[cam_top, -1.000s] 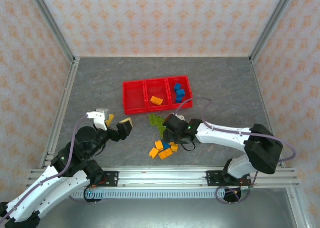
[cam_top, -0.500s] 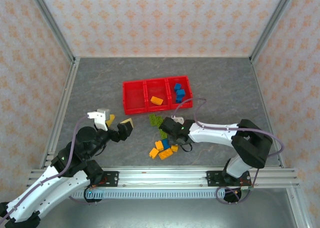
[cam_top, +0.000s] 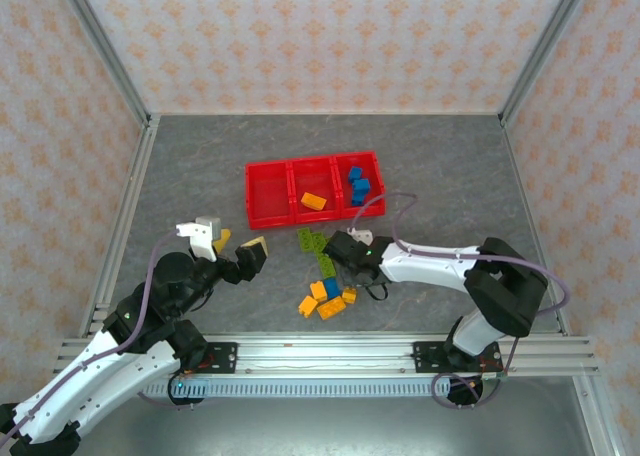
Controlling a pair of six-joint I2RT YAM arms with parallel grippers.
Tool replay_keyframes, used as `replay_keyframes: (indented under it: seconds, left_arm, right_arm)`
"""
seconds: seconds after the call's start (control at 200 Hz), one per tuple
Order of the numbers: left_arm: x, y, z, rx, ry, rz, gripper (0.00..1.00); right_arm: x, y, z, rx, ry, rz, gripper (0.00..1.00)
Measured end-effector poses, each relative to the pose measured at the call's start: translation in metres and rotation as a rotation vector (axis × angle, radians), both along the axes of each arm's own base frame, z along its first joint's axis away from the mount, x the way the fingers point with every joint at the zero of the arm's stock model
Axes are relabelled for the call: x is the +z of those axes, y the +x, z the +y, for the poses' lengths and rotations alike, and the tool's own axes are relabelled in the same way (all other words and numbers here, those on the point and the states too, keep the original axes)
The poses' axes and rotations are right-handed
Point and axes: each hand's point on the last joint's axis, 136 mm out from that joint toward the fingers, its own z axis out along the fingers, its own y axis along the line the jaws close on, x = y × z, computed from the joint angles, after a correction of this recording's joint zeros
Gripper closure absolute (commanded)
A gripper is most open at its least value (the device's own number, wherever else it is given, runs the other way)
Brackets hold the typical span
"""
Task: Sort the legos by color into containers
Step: Pick up the lego from the bottom-center of the table, then place the lego in the container.
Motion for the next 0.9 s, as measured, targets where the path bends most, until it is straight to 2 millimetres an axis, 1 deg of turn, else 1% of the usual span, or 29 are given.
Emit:
replay_keyframes:
  seconds: [0.07, 0.175, 0.23, 0.27, 0.325, 0.36, 0.445, 0.491, 0.566, 0.621, 0.681, 0.721, 0.786, 0.901]
  left_arm:
    - [0.000, 0.000, 0.000, 0.000, 0.000, 0.000, 0.01]
    - [0.000, 0.000, 0.000, 0.000, 0.000, 0.000, 0.01]
    - [0.000, 0.000, 0.000, 0.000, -0.001, 0.000, 0.01]
    - [0.000, 0.000, 0.000, 0.000, 0.000, 0.000, 0.01]
    - [0.000, 0.000, 0.000, 0.000, 0.001, 0.002, 0.01]
    - [-0.001, 0.000, 0.000, 0.000, 0.002, 0.003, 0.01]
    - [-0.002, 0.001, -0.001, 0.000, 0.005, 0.006, 0.01]
    - [-0.002, 0.001, -0.001, 0.000, 0.006, 0.007, 0.01]
    - [-0.002, 0.001, -0.001, 0.000, 0.005, 0.007, 0.01]
    - [-0.002, 0.001, -0.001, 0.000, 0.005, 0.006, 0.01]
    - [-0.002, 0.001, -0.001, 0.000, 0.005, 0.006, 0.01]
    - [-0.002, 0.001, -0.001, 0.000, 0.005, 0.006, 0.01]
    - [-0.002, 0.001, -0.001, 0.000, 0.005, 0.006, 0.01]
    - [-0.002, 0.001, -0.001, -0.001, 0.004, 0.006, 0.01]
  right_arm:
    - [0.002, 0.001, 0.002, 0.012, 0.003, -0.003, 0.77]
    - [0.004, 0.002, 0.004, 0.028, 0.006, -0.005, 0.79]
    - [0.012, 0.003, 0.007, 0.041, 0.020, -0.015, 0.80]
    - [0.021, 0.005, 0.011, 0.051, 0.048, -0.032, 0.80]
    - [0.043, 0.009, 0.019, 0.067, 0.105, -0.070, 0.80]
    - [0.060, 0.012, 0.025, 0.078, 0.146, -0.102, 0.80]
    - [0.109, 0.025, 0.041, 0.103, 0.253, -0.200, 0.80]
    - [0.132, 0.031, 0.048, 0.118, 0.296, -0.248, 0.80]
    - [0.165, 0.048, 0.055, 0.130, 0.347, -0.322, 0.80]
    - [0.181, 0.064, 0.055, 0.123, 0.362, -0.366, 0.80]
    - [0.191, 0.084, 0.053, 0.113, 0.362, -0.398, 0.80]
    - [0.195, 0.098, 0.054, 0.107, 0.358, -0.415, 0.80]
    - [0.195, 0.121, 0.056, 0.098, 0.346, -0.424, 0.80]
    - [0.183, 0.160, 0.070, 0.111, 0.329, -0.409, 0.80]
